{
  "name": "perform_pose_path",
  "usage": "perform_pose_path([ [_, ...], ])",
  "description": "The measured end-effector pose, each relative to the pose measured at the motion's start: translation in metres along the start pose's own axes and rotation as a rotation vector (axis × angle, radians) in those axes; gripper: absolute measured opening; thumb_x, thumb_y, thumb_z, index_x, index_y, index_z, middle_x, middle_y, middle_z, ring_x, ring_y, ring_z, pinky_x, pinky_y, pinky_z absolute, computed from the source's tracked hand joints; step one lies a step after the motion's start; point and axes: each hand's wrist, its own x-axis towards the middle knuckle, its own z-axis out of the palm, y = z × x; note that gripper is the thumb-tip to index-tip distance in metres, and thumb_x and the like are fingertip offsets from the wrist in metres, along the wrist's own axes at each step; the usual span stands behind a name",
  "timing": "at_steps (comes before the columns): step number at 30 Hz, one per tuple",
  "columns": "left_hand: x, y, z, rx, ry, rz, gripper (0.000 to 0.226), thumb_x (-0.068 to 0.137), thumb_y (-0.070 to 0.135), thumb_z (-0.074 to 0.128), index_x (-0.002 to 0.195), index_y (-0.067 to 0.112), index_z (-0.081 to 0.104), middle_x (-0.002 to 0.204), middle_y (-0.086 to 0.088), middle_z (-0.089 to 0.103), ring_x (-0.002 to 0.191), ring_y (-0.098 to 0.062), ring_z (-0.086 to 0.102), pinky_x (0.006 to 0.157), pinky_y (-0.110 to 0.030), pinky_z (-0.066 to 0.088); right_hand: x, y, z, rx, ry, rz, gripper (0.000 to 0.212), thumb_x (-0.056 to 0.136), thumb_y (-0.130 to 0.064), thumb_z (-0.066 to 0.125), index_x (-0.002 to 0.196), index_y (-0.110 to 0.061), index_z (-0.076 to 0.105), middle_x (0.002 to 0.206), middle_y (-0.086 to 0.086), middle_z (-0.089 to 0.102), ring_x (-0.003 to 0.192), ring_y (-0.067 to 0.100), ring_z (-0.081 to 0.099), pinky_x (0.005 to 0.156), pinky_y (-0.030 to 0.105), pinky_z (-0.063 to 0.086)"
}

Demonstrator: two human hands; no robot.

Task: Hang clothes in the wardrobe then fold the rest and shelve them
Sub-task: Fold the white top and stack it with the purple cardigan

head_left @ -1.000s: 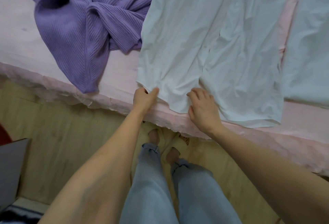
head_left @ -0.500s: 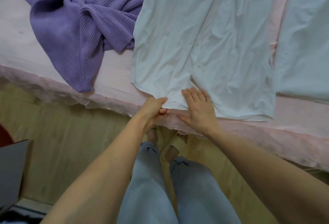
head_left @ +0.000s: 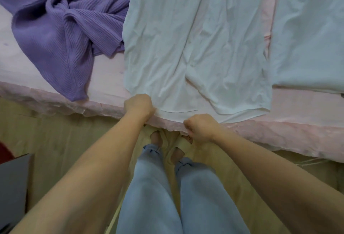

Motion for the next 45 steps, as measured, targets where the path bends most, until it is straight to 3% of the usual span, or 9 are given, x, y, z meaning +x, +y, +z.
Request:
perform_pose_path([
  [5, 0.012, 0.049, -0.004, -0.581, 0.291, 0.333, 0.026, 0.094, 0.032, 0.057, 0.11, 0.013, 0.061, 0.096, 0.002, 0.064, 0.085, -0.015, 0.059, 0.073, -0.028, 0.046, -0.017, 0.04, 0.01, 0.207, 0.717, 0.392, 0.034, 0.077, -0.009, 0.066, 0.109, -0.008, 0.058, 0.104, 0.01, 0.058, 0.096, 0.029, 0.053, 0.076, 0.04, 0.046],
  [9, 0.034, 0.09, -0.001, -0.798, 0.299, 0.343, 0.043, 0.089, 0.036, 0.065, 0.124, 0.013, 0.057, 0.111, 0.001, 0.059, 0.093, -0.011, 0.055, 0.081, -0.021, 0.041, -0.019, 0.082, 0.023, -0.187, 0.559, 0.393, 0.06, 0.055, -0.001, 0.072, 0.112, -0.008, 0.054, 0.109, 0.015, 0.056, 0.101, 0.035, 0.053, 0.086, 0.04, 0.035],
  [13, 0.048, 0.112, -0.004, -0.971, 0.353, 0.241, 0.028, 0.084, 0.031, 0.07, 0.105, 0.014, 0.065, 0.102, -0.001, 0.061, 0.088, -0.015, 0.058, 0.08, -0.024, 0.045, -0.008, 0.104, 0.009, -0.359, 0.539, 0.269, 0.034, 0.06, 0.004, 0.062, 0.092, -0.007, 0.058, 0.081, 0.013, 0.056, 0.072, 0.031, 0.054, 0.069, 0.039, 0.041],
  [16, 0.046, 0.112, -0.01, -1.086, 0.328, 0.223, 0.018, 0.088, 0.03, 0.064, 0.087, 0.013, 0.065, 0.083, 0.003, 0.062, 0.073, -0.009, 0.055, 0.074, -0.024, 0.046, -0.006, 0.109, -0.008, -0.213, 0.578, 0.315, 0.017, 0.062, 0.007, 0.054, 0.071, -0.007, 0.055, 0.061, 0.011, 0.052, 0.055, 0.031, 0.052, 0.061, 0.034, 0.033],
  [22, 0.028, 0.115, -0.004, -1.389, 0.006, -0.069, 0.027, 0.101, 0.028, 0.045, 0.1, 0.002, 0.055, 0.081, -0.011, 0.061, 0.055, -0.017, 0.063, 0.045, -0.022, 0.05, -0.031, 0.108, -0.005, 0.349, 0.732, 0.546, 0.008, 0.091, -0.009, 0.047, 0.095, -0.009, 0.054, 0.078, 0.005, 0.055, 0.067, 0.026, 0.046, 0.058, 0.035, 0.032],
  [29, 0.006, 0.105, 0.005, 0.029, -0.128, 0.035, 0.061, 0.096, 0.063, 0.022, 0.099, 0.011, 0.053, 0.091, -0.008, 0.072, 0.079, -0.02, 0.061, 0.074, -0.033, 0.038, -0.039, 0.121, 0.009, 0.031, 0.555, 0.41, 0.019, 0.068, 0.007, 0.063, 0.08, -0.006, 0.055, 0.077, 0.01, 0.052, 0.074, 0.03, 0.05, 0.06, 0.031, 0.026],
  [34, -0.002, 0.097, 0.012, 0.092, 0.433, 0.544, 0.034, 0.093, 0.047, 0.051, 0.104, 0.015, 0.048, 0.096, 0.0, 0.059, 0.087, -0.023, 0.057, 0.064, -0.035, 0.044, -0.051, 0.136, 0.017, -0.18, 0.581, 0.542, 0.044, 0.052, 0.01, 0.069, 0.091, -0.007, 0.059, 0.089, 0.014, 0.056, 0.083, 0.033, 0.053, 0.07, 0.038, 0.037],
  [39, 0.01, 0.106, 0.043, 0.507, 0.287, 0.693, 0.075, 0.074, 0.043, 0.074, 0.133, 0.017, 0.035, 0.128, -0.005, 0.039, 0.111, -0.026, 0.044, 0.081, -0.035, 0.041, -0.061, 0.156, 0.02, -0.21, 0.551, 0.667, 0.04, 0.058, 0.007, 0.067, 0.095, -0.004, 0.058, 0.101, 0.022, 0.057, 0.092, 0.036, 0.055, 0.067, 0.038, 0.039],
  [45, 0.017, 0.132, 0.043, 0.514, 0.338, 0.696, 0.036, 0.089, 0.005, 0.045, 0.124, 0.015, 0.041, 0.112, -0.003, 0.052, 0.095, -0.025, 0.054, 0.07, -0.032, 0.036, -0.06, 0.171, 0.012, -0.212, 0.541, 0.569, 0.034, 0.054, 0.014, 0.074, 0.077, -0.003, 0.055, 0.068, 0.016, 0.052, 0.056, 0.032, 0.052, 0.05, 0.03, 0.029],
])
